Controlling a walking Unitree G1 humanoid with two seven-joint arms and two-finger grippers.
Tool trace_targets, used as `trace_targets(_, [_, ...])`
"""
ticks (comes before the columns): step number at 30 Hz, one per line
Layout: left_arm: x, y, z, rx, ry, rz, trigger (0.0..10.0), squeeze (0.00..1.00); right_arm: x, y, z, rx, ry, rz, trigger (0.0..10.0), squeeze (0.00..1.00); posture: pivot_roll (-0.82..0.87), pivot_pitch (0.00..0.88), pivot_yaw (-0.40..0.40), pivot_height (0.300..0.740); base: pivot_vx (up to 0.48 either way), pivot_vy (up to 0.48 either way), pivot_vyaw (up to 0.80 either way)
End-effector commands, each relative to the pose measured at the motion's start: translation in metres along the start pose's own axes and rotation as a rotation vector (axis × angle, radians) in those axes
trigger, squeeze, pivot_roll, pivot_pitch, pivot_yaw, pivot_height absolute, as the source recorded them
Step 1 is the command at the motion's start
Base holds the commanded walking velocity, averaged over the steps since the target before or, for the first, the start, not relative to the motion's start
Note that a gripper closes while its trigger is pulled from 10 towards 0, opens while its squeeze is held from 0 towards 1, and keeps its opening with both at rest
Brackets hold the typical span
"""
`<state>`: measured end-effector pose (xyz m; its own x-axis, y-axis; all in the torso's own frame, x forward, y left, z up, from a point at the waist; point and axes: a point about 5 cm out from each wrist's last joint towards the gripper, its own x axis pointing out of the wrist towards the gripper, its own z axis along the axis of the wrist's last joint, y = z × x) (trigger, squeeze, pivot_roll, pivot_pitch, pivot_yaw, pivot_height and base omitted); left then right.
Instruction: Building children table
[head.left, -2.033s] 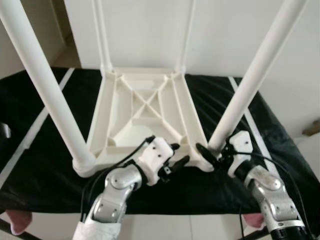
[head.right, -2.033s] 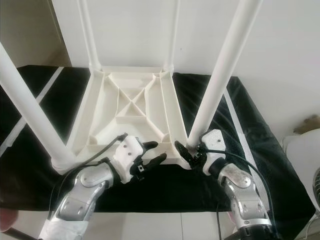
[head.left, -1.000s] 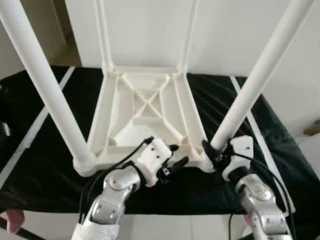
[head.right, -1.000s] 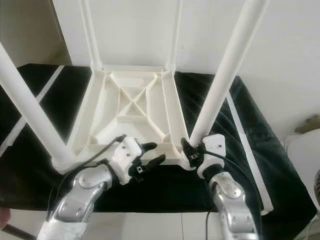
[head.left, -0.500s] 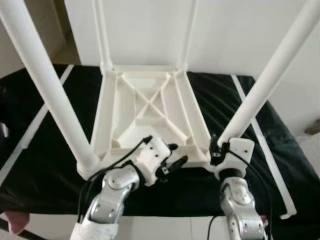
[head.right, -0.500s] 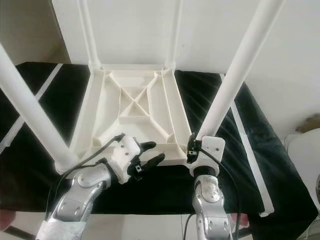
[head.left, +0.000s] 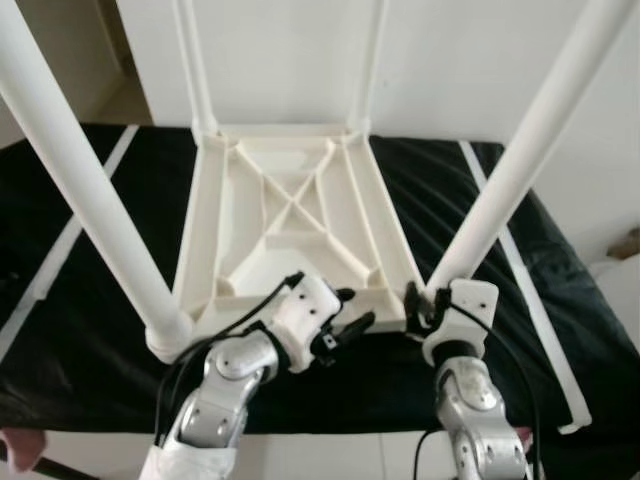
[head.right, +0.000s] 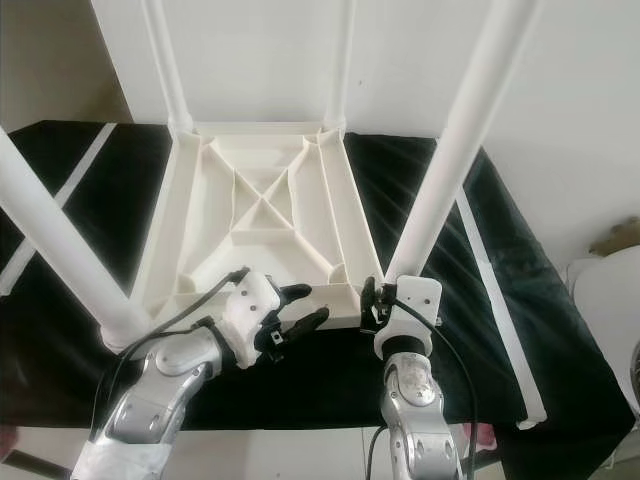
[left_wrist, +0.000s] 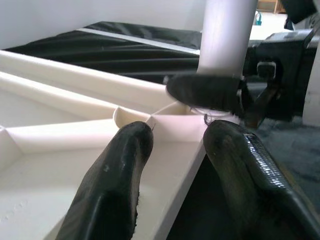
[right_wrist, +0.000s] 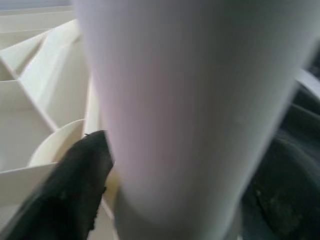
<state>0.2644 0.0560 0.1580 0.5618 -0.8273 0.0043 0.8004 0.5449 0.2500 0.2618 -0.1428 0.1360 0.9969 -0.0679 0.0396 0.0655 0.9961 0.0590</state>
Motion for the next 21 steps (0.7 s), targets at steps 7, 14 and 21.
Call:
trace_targets(7, [0.002,0.004,-0.001,-0.002,0.003,0.074,10.0,0.0,-0.007,-0.013,0.002,-0.023,-0.023,0.141,10.0,1.0,-0.13,0.095,-0.054,0.74,0.0,0.0,0.0])
trace_targets(14, [-0.001,0.009,-0.001,0.001,0.004,0.105,10.0,0.0,-0.01,-0.024,0.001,-0.075,-0.034,0.189,10.0,0.0,-0.13,0.093,-0.059,0.74,0.0,0.0,0.0])
trace_targets(21, [-0.007,0.014,-0.003,0.015,0.025,0.124,10.0,0.0,-0.011,-0.037,-0.003,-0.134,-0.04,0.252,10.0,0.0,-0.12,0.086,-0.054,0.74,0.0,0.0,0.0])
